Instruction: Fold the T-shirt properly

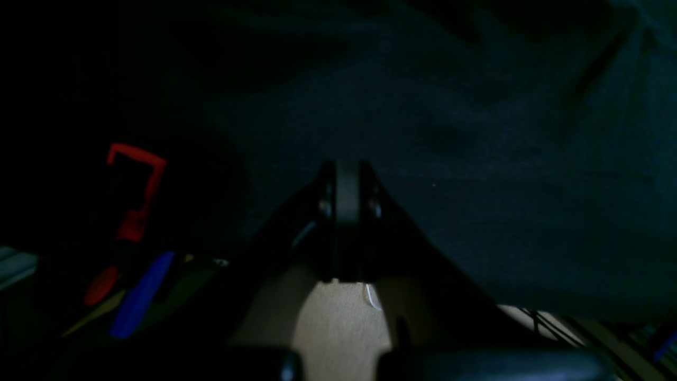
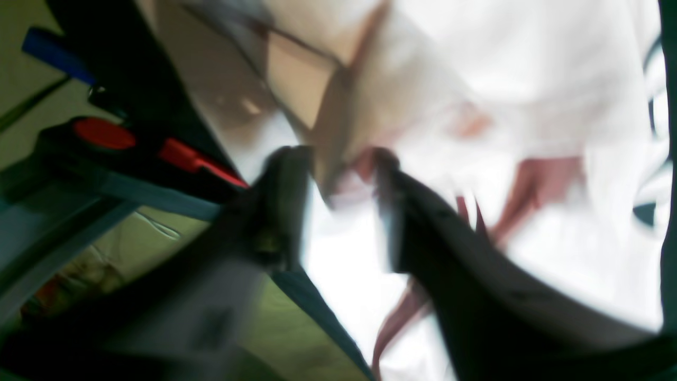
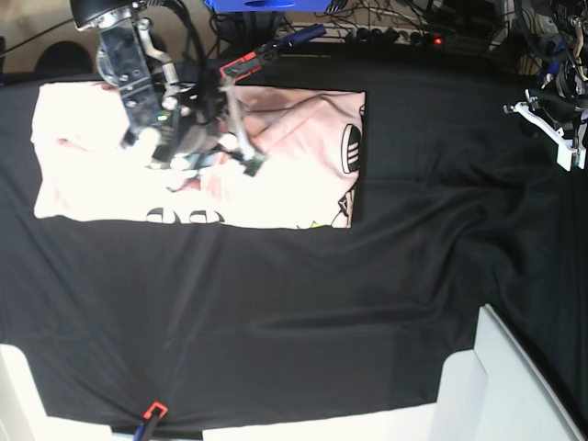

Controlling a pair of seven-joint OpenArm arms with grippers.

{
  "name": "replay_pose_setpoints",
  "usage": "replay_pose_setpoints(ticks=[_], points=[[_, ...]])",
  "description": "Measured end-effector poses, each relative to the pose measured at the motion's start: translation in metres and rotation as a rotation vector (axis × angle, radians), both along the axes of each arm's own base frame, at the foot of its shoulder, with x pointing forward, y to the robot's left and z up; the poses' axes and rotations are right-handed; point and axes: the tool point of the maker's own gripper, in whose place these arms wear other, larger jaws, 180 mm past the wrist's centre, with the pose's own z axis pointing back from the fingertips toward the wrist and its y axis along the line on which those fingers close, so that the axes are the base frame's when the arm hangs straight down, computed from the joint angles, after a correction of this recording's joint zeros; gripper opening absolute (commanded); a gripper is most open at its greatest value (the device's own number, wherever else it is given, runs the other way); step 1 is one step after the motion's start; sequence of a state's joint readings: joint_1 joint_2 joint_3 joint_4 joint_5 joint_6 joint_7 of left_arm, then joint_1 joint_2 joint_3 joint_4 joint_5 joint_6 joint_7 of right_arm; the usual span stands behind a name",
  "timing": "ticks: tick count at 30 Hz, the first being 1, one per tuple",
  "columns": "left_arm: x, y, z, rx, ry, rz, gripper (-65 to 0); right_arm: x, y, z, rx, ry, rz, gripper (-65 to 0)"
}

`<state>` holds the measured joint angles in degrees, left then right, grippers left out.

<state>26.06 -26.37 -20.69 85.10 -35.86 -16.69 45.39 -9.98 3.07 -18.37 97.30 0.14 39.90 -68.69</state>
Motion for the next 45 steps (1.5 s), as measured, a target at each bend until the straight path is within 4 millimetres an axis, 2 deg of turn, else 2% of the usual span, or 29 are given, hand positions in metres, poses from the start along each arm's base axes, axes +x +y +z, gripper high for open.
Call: replay_pose_setpoints(ticks=[2, 3, 6, 8, 9, 10, 13, 15, 18, 21, 26, 29, 35, 39, 45], points=[[0.000, 0.000, 0.000, 0.000, -0.001, 0.000, -65.0, -0.002, -0.014, 0.000, -0.028, 0.004, -0.035, -15.1], [0.000, 0.000, 0.000, -0.001, -0.001, 0.000, -65.0, -0.003, -0.019, 0.003, -0.037, -0.002, -0.044, -11.8], [-0.004, 0.002, -0.005, -0.008, 0.013, 0.015, -65.0, 0.003, -0.021, 0.018, -0.025, -0.052, -0.060, -10.4], [-0.009, 0.005, -0.009, -0.008, 0.030, 0.024, -65.0, 0.010, -0.020, 0.027, -0.016, -0.084, -0.061, -13.1], [-0.009, 0.005, -0.010, -0.009, 0.031, 0.028, -65.0, 0.013, -0.019, 0.029, -0.016, -0.090, -0.058, -16.7], [-0.008, 0.004, -0.010, -0.010, 0.028, 0.030, -65.0, 0.018, -0.022, 0.031, -0.031, -0.093, -0.056, -22.9], [-0.002, 0.004, -0.007, -0.014, 0.011, 0.026, -65.0, 0.042, -0.025, 0.041, -0.052, -0.140, -0.064, -49.5], [-0.002, 0.004, -0.007, -0.012, 0.011, 0.026, -65.0, 0.053, -0.023, 0.041, -0.053, -0.141, -0.067, -65.0], [-0.005, 0.004, -0.008, -0.012, 0.019, 0.026, -65.0, 0.064, -0.018, 0.029, -0.052, -0.099, -0.063, -61.5], [-0.003, 0.004, -0.008, -0.011, 0.014, 0.026, -65.0, 0.071, -0.009, 0.019, -0.049, -0.058, -0.071, -64.6], [-0.004, 0.004, -0.008, -0.011, 0.018, 0.026, -65.0, 0.079, 0.024, 0.016, 0.012, -0.020, -0.060, -64.9], [-0.004, 0.004, -0.008, -0.011, 0.018, 0.025, -65.0, 0.082, 0.032, 0.010, 0.030, -0.002, -0.050, -64.9], [-0.004, 0.004, -0.008, -0.010, 0.018, 0.025, -65.0, 0.055, 0.057, -0.015, 0.054, 0.071, 0.041, -64.9], [-0.004, 0.004, -0.008, -0.011, 0.017, 0.025, -65.0, 0.050, 0.047, -0.020, 0.032, 0.081, 0.029, -64.9], [-0.003, 0.005, -0.007, -0.009, 0.015, 0.025, -65.0, 0.024, 0.041, -0.026, 0.024, 0.106, 0.029, -64.9]])
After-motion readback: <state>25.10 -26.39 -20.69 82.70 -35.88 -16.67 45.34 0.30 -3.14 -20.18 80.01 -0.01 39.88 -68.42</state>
